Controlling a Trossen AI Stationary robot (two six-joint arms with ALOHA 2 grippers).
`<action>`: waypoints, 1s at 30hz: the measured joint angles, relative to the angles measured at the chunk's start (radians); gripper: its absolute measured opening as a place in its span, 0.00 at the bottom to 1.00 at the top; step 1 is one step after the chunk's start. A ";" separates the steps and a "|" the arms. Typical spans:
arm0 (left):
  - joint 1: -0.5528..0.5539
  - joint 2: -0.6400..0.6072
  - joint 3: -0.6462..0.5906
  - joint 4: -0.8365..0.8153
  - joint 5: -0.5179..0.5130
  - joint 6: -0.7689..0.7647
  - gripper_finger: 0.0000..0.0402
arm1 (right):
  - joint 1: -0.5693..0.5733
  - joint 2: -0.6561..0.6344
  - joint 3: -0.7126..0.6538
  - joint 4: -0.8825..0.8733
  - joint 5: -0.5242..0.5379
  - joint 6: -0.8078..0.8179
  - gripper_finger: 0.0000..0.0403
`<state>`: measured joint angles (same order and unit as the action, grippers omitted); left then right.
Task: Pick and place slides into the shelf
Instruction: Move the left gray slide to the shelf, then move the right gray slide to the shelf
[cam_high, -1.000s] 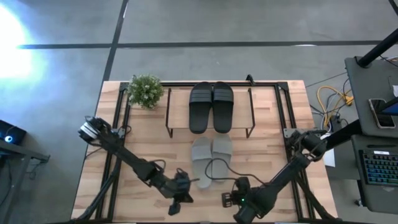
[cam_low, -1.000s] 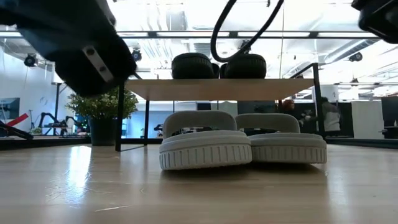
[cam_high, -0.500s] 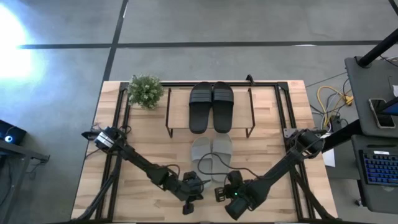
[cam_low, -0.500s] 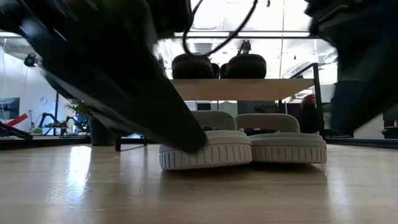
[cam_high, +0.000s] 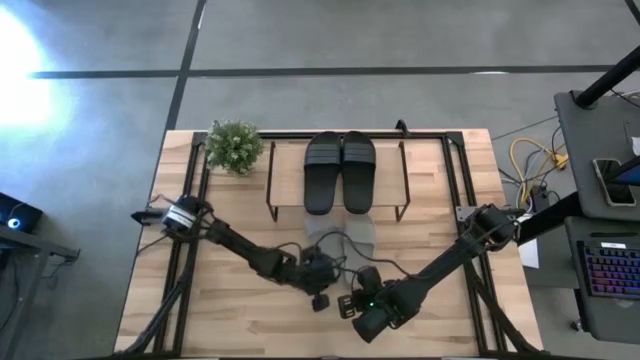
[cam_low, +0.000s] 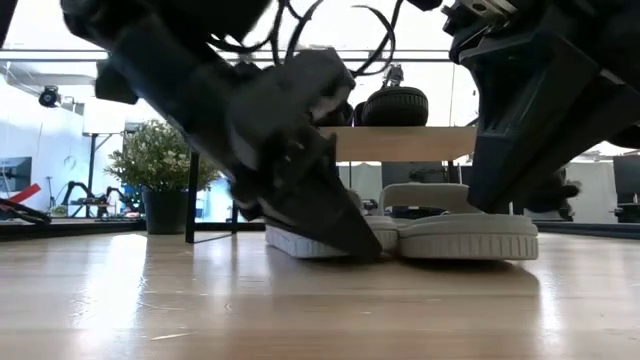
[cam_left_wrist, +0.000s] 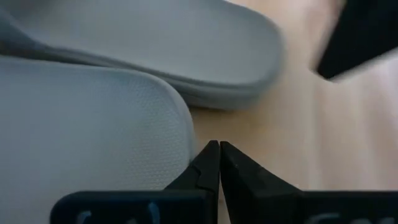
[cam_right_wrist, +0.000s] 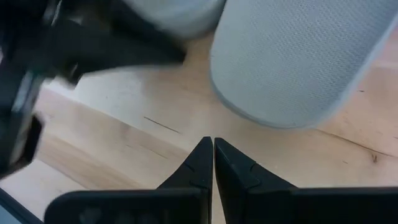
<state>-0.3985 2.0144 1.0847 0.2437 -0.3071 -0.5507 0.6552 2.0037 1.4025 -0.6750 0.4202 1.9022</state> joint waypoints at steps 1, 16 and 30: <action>0.011 0.000 0.000 -0.004 -0.010 0.012 0.00 | 0.000 0.000 0.000 0.000 0.000 0.000 0.02; -0.020 -0.169 -0.004 -0.348 -0.042 0.008 0.00 | 0.024 0.001 -0.014 -0.001 -0.068 -0.002 0.02; -0.085 -0.444 -0.017 -0.954 -0.176 -0.209 0.00 | -0.015 0.001 -0.084 0.004 -0.061 -0.061 0.02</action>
<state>-0.4838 1.5700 1.0674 -0.7101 -0.4835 -0.7601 0.6400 2.0045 1.3183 -0.6712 0.3592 1.8410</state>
